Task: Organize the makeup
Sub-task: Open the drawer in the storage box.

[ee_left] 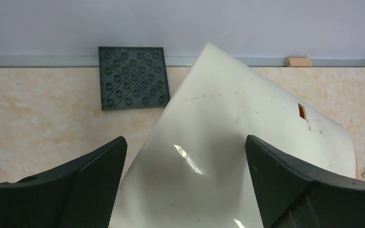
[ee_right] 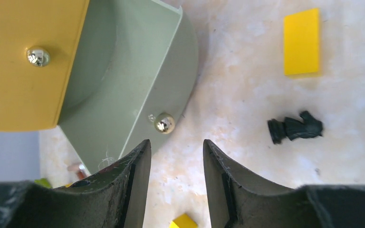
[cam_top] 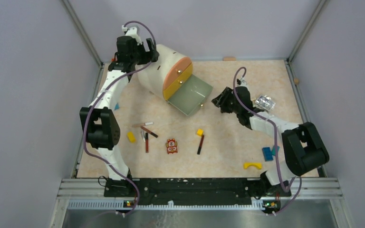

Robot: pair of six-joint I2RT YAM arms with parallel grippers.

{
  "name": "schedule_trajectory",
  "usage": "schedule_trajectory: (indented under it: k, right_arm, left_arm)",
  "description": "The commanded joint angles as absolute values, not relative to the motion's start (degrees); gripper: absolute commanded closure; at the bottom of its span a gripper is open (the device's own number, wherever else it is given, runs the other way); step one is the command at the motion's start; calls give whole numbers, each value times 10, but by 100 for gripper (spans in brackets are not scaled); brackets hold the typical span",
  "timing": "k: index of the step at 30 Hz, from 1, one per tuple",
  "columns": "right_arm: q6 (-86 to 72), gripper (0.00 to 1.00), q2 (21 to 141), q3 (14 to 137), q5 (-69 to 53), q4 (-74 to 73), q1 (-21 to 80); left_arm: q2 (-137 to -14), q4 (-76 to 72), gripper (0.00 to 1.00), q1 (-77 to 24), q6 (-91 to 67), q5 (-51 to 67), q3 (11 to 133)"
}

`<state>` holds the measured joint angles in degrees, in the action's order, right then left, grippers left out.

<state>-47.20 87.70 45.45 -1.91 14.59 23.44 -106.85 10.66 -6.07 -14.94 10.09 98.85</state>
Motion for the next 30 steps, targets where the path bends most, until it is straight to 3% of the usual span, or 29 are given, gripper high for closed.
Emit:
schedule_trajectory:
  k: [1, 13, 23, 30]
  right_arm:
    - [-390, 57, 807, 468, 36, 68, 227]
    - [-366, 57, 708, 437, 39, 16, 227]
    - [-301, 57, 664, 441, 27, -4, 232]
    - [-228, 58, 715, 541, 52, -20, 361]
  left_arm:
    - [-1014, 155, 1, -63, -138, 66, 1010]
    - [-889, 251, 1, -62, -194, -88, 952]
    - [-717, 282, 1, -62, -231, -78, 716]
    - [-651, 332, 1, -62, -174, -106, 694]
